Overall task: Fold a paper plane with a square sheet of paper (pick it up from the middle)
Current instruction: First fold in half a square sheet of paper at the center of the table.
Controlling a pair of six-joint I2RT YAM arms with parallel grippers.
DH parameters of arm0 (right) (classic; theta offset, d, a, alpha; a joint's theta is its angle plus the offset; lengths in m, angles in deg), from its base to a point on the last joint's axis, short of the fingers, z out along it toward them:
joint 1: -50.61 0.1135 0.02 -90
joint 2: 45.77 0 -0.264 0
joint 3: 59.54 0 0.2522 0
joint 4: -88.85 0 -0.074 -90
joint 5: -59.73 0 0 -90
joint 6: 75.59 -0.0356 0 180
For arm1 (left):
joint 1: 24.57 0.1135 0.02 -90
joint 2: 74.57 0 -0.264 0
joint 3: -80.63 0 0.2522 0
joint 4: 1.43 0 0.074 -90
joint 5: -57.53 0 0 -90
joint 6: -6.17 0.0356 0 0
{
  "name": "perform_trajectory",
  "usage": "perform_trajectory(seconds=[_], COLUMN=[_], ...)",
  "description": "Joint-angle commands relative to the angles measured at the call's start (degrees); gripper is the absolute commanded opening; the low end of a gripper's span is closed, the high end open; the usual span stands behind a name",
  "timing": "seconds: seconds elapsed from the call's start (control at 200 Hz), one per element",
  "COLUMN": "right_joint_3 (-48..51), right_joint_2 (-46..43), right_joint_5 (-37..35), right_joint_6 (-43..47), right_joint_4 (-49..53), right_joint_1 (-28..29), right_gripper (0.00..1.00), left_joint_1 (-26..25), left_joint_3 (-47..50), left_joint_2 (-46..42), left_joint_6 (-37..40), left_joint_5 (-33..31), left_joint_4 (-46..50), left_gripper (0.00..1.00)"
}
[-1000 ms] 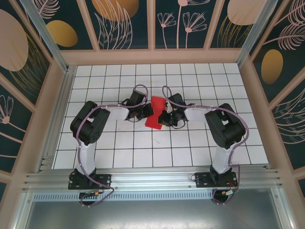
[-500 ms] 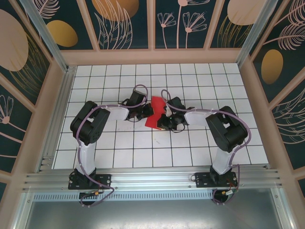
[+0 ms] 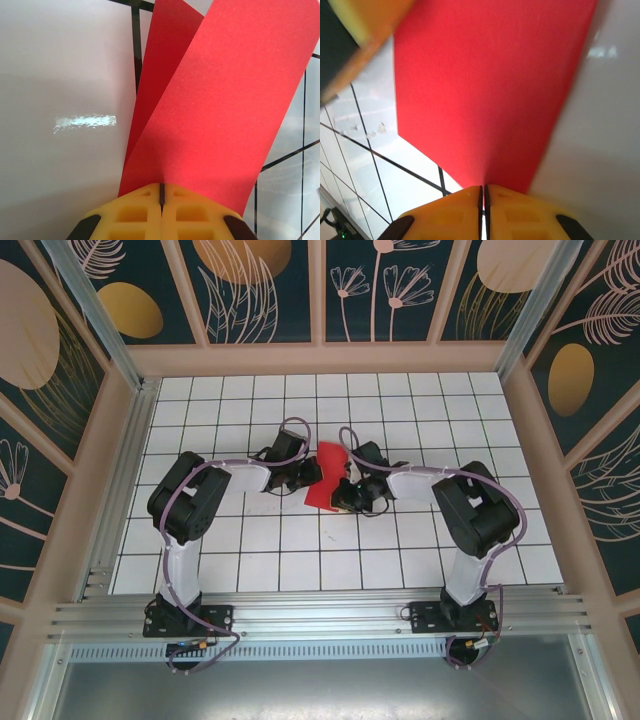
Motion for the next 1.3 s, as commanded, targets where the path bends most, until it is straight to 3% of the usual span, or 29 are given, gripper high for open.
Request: perform_trajectory(seconds=[0.0,0.31,0.631,0.846,1.296], right_joint_3=[-3.8,-12.9,-11.3,-13.9,-17.0], right_joint_2=[-3.0,8.2,10.2,8.3,16.3], right_joint_5=[-4.2,-5.0,-8.6,-7.0,-13.2], right_joint_6=[1.0,1.2,-1.9,-1.5,-5.0], right_joint_4=[0.0,0.0,0.7,-1.5,3.0], right_joint_1=[-2.4,-4.1,-6.8,-6.7,-8.5], right_gripper=[0.15,0.16,0.15,0.15,0.14], left_joint_1=[0.3,0.4,0.4,0.4,0.4], left_joint_3=[2.3,2.1,2.1,2.1,2.1], left_joint_2=[4.1,4.1,4.2,4.2,4.1], left_joint_6=[2.0,2.4,3.1,3.2,3.8], left_joint_5=[-4.9,-5.1,-5.5,-5.4,-5.5], left_joint_4=[7.8,8.5,9.3,9.4,10.1], left_gripper=[0.00,0.00,0.00,0.00,0.00])
